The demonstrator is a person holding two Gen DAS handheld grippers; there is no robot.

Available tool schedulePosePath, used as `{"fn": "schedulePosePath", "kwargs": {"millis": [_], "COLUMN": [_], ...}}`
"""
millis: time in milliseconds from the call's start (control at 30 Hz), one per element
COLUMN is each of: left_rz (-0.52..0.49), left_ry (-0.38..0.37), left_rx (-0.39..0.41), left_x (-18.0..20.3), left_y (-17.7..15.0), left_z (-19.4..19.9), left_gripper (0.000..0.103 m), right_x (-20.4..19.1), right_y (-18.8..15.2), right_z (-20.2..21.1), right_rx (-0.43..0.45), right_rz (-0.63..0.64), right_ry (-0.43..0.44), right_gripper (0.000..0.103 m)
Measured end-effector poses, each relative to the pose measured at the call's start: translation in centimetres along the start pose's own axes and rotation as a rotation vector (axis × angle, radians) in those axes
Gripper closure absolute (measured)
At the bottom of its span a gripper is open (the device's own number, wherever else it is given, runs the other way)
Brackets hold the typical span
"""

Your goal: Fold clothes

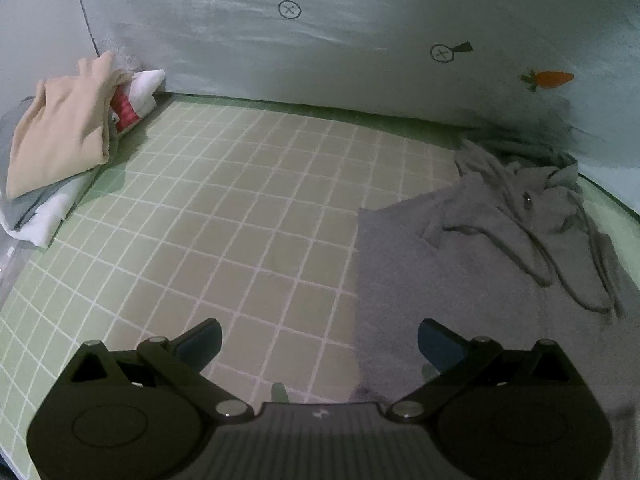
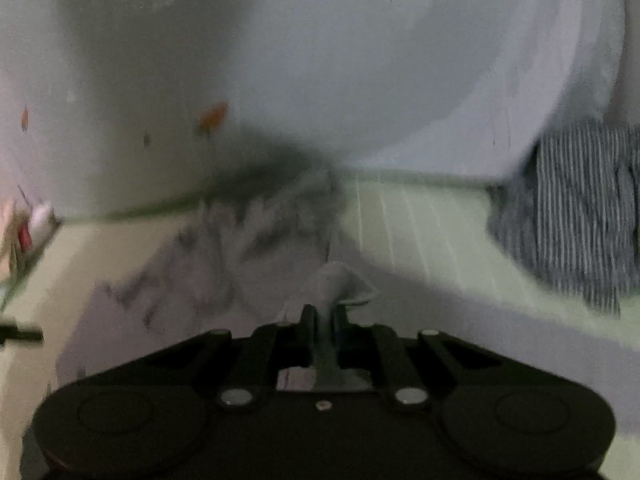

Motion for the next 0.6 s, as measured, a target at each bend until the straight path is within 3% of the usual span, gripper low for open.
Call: {"fn": "schedulePosePath", "kwargs": {"millis": [167,267,333,400,600], "left_rz": [-0.006,-0.011,-0.02,-0.03,-0.062], "left_ry": [0.004,0.0,-0.001,-0.006,-0.034], "left_rx": [0.007,-0.006,-0.022,-0.025,-0.041], "left_x": [0.2,0.4,0.7,1.1,2.5], "left_y": [0.2,0.3,0.5,0.7,1.2], "left_z": [-0.3,-1.0,-1.6,-1.9,-3.0], "left_gripper": [0.0,0.0,0.0,0.0,0.0], "right_x": [6.4,10.3,11.3,11.6,12.4], "right_y": [4.2,4.2,3.6,2.8,-0.4], "right_z": [-0.5,-3.0,-4.3,-4.4,-4.9], "right_rx": [0.144,0.056,-0.013,-0.034,-0.121], "right_rz": [-0.188,-0.239,-0.217,-0.193,-0.244], "right_ry": [-0.213,-0.29,-0.305,-0.363,-0.341], "right_gripper": [0.094,0.093,0.085,0.063,0.044]}}
Point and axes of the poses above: each gripper's, at about its wrist camera, not at the fingertips, and z roughly against the way its jaws point, x to its right, y to its top, the point moved 2 cm from there along -z, roughly the way its jaws point, and after that the axes turned 13 degrees about -y, right-handed, at the moved point
